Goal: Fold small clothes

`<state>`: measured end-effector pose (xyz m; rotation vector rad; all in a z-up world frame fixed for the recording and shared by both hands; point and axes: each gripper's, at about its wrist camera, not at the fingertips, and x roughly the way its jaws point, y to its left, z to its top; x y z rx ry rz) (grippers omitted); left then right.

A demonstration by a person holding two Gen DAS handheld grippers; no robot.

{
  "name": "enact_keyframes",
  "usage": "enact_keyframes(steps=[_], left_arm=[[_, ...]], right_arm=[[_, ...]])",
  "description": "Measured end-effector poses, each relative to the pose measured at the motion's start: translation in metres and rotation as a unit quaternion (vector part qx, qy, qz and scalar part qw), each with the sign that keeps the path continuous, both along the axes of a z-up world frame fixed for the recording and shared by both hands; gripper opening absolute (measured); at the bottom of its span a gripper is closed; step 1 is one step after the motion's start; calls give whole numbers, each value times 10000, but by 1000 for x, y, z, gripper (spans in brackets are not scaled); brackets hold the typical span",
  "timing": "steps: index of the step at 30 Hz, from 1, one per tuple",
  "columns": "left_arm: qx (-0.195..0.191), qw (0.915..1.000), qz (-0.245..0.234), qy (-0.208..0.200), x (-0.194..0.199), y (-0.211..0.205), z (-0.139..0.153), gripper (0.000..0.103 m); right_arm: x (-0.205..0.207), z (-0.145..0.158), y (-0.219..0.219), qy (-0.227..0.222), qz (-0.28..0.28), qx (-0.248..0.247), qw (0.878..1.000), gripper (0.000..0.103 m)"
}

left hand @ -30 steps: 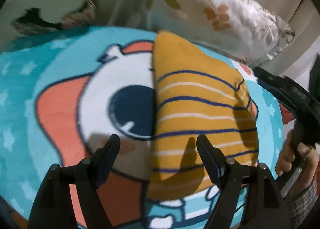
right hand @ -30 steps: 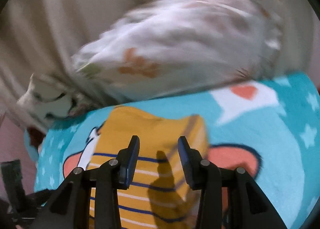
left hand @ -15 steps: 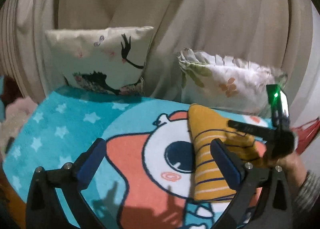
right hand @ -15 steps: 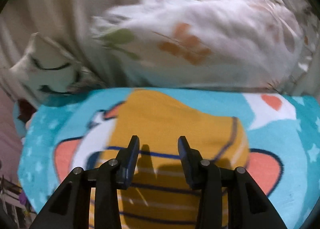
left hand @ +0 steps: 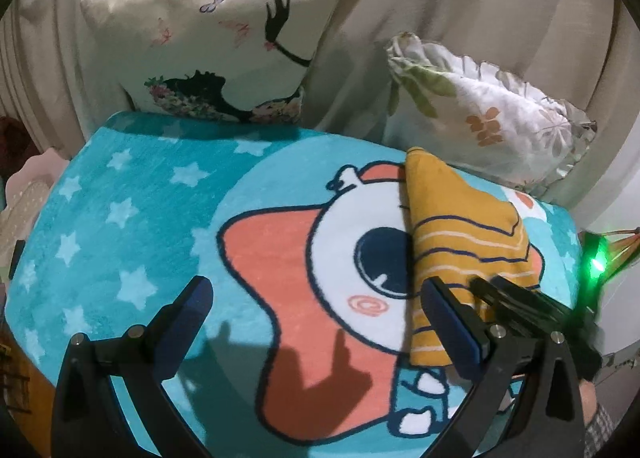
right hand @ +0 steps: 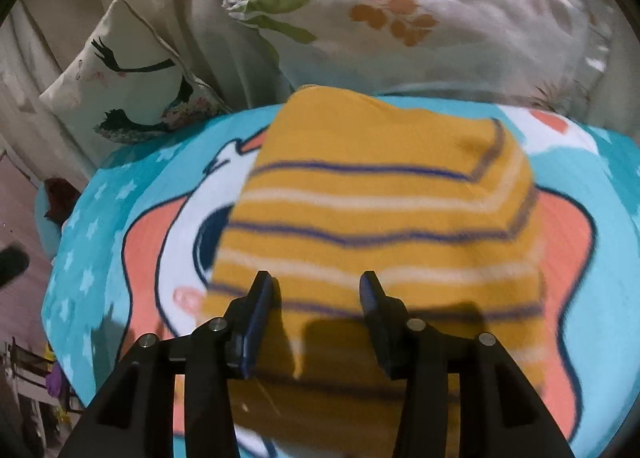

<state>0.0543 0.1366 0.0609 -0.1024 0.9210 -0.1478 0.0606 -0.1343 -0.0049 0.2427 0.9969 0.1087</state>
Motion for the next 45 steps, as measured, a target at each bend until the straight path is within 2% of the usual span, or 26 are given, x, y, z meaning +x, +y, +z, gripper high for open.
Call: enact_keyframes(steps=[2,6,8,11,13,15,17,19,22,27,33,36,39,42,45], left_arm=[[32,10000,-18,2,2,2,-1,103],[73,9998,-160,48,3,2,-3,103],[135,9997,-206,34,3,2,-4,103],[176,9994,-298,83,4,1,-6,103],[225,9990,-359,112,2,-1,-9,103],[307,9986,-407,136,0,-2,-11,103],[343,9983,-434,155,-1,-2,-13,103],[409,9981,-420,171,-3,1,-15,103],[488,9981,-349,135,-6,8,-17,103],[456,9982,-283,254,-3,18,-23,103],[546,9974,-377,263,-5,18,-24,103],[583,9971,-391,302,-5,20,-27,103],[563,9969,-402,370,-3,23,-30,103],[580,9964,-466,400,-3,24,-32,103],[609,9958,-531,435,-4,25,-35,103]], right_arm=[[-15,-5,-17,128,-265,27,9996,49],[-44,-14,-53,317,-928,627,9932,47],[-56,-1,-57,143,-1275,579,9900,50],[-59,17,-50,-194,-1435,391,9887,50],[-53,21,-39,-288,-1372,238,9898,50],[-45,16,-30,-202,-1264,171,9916,50],[-37,0,-24,22,-1198,151,9927,50],[-31,-23,-20,471,-1149,70,9922,51],[-38,-11,-13,395,-1282,-127,9909,52],[-33,11,13,-23,-1043,-402,9937,54],[-32,-22,28,566,-987,-349,9929,57],[-43,-7,30,390,-1006,-409,9933,57],[-37,18,32,-46,-1060,-424,9934,57],[-10,27,35,-119,-1087,-413,9931,57],[23,16,38,-42,-1136,-643,9914,57]])
